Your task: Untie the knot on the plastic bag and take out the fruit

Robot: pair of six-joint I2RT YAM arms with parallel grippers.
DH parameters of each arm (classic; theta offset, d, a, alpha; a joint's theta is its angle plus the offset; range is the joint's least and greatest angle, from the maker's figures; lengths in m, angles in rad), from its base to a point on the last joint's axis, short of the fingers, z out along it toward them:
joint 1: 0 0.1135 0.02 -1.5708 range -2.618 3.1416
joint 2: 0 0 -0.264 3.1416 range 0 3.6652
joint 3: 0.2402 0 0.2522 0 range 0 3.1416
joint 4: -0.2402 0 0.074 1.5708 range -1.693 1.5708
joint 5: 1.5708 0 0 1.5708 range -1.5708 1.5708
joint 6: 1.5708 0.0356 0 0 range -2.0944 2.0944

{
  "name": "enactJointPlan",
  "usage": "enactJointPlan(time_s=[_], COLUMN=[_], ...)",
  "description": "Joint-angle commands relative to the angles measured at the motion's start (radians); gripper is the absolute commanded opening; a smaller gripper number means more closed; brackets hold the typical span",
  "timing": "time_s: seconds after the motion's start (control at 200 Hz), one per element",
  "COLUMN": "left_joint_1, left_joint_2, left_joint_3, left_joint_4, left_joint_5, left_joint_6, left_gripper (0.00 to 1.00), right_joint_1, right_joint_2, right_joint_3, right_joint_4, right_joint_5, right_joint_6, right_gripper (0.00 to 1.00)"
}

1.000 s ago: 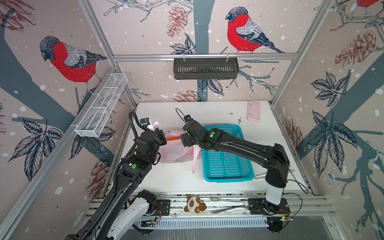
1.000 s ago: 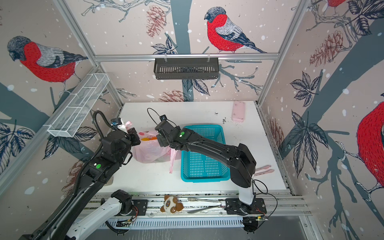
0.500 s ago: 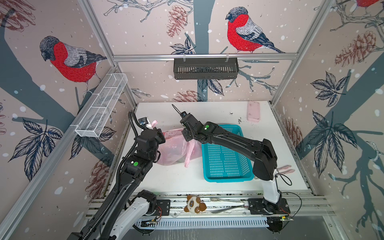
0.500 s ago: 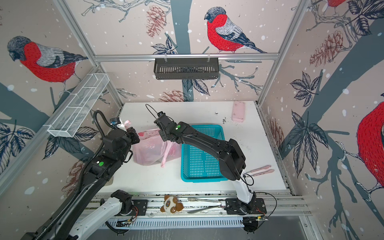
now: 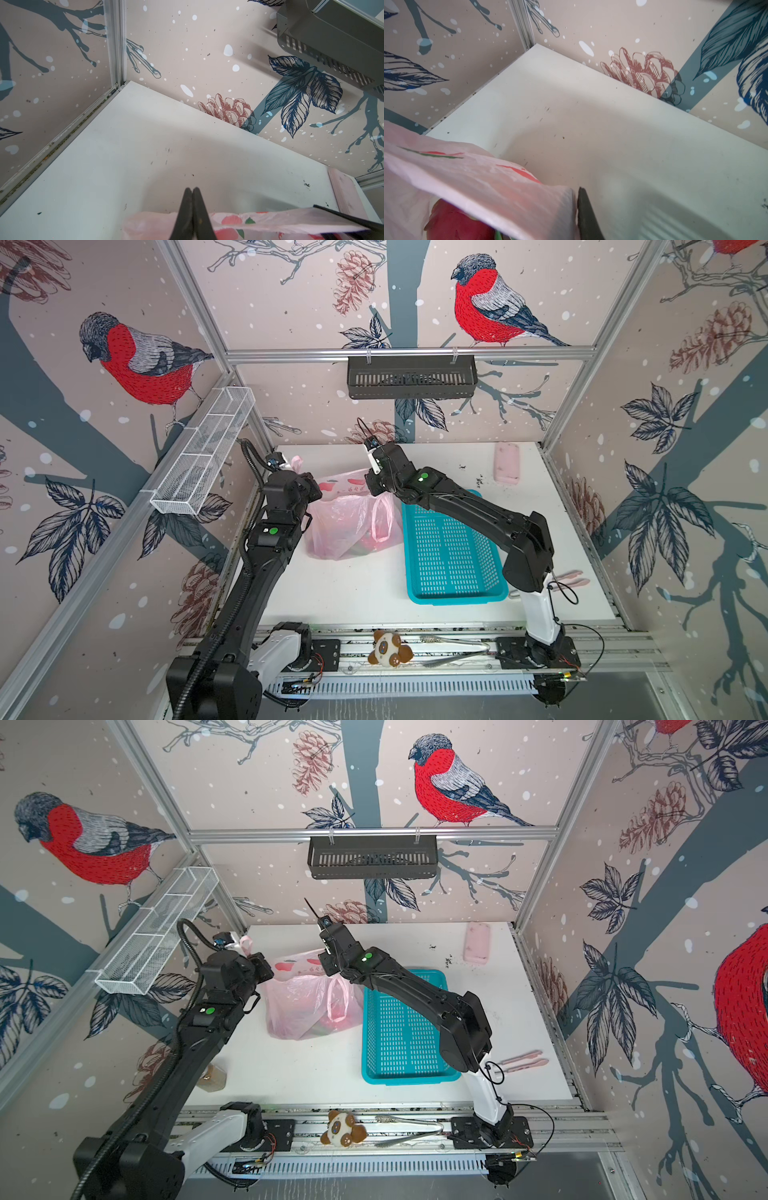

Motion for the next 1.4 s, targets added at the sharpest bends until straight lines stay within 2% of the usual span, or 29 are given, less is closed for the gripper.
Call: enactJointPlan(time_s=[0.0, 0.255, 0.45, 0.605, 0.841, 1.156, 1.256, 1.396], left_joint_1=[0.023, 0.046, 0.049, 0.05, 0.049, 0.049, 0.05, 0.05], left_joint_2=[0.039, 0.128, 0.152, 0.109, -0.051, -0.264, -0.334, -0.416], left_joint_3=[0.042, 0.114, 0.123, 0.079, -0.086, -0.265, -0.322, -0.386], left_joint_4=[0.096, 0.129, 0.12, 0.071, -0.021, -0.132, -0.133, -0.107], left_joint_5=[0.034, 0.069, 0.11, 0.154, 0.226, 0.244, 0.242, 0.257], left_joint_6=[-0.012, -0.017, -0.027, -0.051, -0.077, -0.085, -0.098, -0.119], left_gripper=[0.0, 0.0, 0.0, 0.0, 0.0, 0.0, 0.0, 0.0], right_joint_1=[-0.02, -0.056, -0.06, -0.038, 0.045, 0.126, 0.135, 0.152], right_joint_2=[0.041, 0.115, 0.097, 0.036, -0.098, -0.224, -0.246, -0.281], right_joint_3=[0.074, 0.188, 0.164, 0.023, -0.229, -0.429, -0.485, -0.552], right_joint_4=[0.05, 0.054, 0.05, 0.069, 0.125, 0.139, 0.141, 0.143], right_joint_5=[-0.011, -0.043, -0.077, -0.116, -0.076, 0.024, 0.064, 0.109], right_joint_6=[-0.031, -0.053, -0.055, -0.026, 0.023, 0.07, 0.087, 0.111], right_gripper=[0.1, 0.09, 0.09, 0.09, 0.1, 0.13, 0.19, 0.42])
